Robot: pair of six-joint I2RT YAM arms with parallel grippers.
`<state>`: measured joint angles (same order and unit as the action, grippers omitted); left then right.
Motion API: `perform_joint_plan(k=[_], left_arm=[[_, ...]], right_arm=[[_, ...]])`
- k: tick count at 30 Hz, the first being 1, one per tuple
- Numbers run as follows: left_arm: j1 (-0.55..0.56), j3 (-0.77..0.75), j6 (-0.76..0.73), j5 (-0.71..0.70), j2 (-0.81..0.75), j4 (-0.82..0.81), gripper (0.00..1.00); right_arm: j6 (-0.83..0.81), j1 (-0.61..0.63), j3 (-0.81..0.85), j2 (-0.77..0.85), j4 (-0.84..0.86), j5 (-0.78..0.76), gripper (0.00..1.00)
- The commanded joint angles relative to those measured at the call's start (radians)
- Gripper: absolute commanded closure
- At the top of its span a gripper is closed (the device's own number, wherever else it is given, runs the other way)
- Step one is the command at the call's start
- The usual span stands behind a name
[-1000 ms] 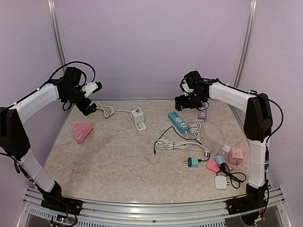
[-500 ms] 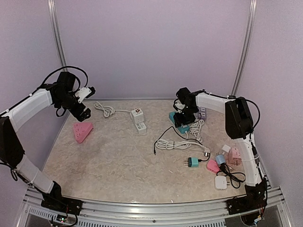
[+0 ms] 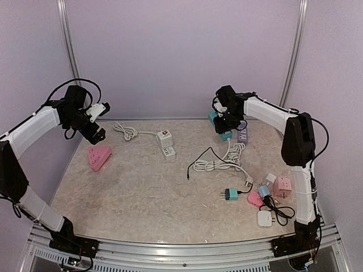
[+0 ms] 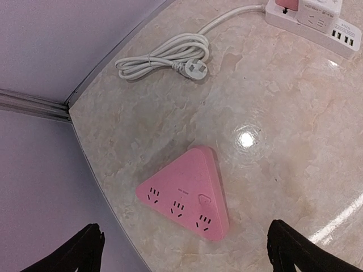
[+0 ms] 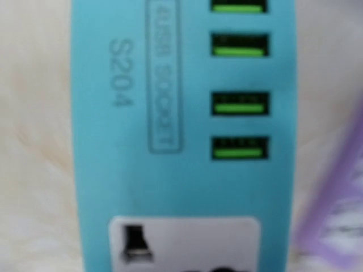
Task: Insert the plug
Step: Pick up the socket from the center of the board, then place the socket at the center of the board.
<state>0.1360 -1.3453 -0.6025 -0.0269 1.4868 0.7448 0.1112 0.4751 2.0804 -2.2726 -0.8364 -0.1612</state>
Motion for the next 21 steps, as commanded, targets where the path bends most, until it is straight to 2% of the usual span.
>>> perform_joint_plan(k=[1,7,13,18,21], left_arm=[[-0.023,0.007,0.012,0.003,-0.048,0.004,0.01],[-0.03,0.018,0.008,0.004,-0.078,0.003,0.01],[-0.031,0.02,0.006,-0.001,-0.102,-0.001,0.01],[-0.035,0.025,0.001,-0.001,-0.114,0.005,0.01],[-0.047,0.025,-0.003,0.008,-0.125,0.015,0.01]], right_arm=[[-0.08,0.003,0.047,0.306,0.16,-0.057,1.0],[-0.202,0.096,0.001,0.532,0.33,-0.075,1.0],[-0.378,0.232,-0.079,0.656,0.468,-0.094,1.0],[-0.417,0.299,-0.148,0.664,0.414,-0.049,1.0],[-0.47,0.357,-0.177,0.66,0.351,0.057,1.0]])
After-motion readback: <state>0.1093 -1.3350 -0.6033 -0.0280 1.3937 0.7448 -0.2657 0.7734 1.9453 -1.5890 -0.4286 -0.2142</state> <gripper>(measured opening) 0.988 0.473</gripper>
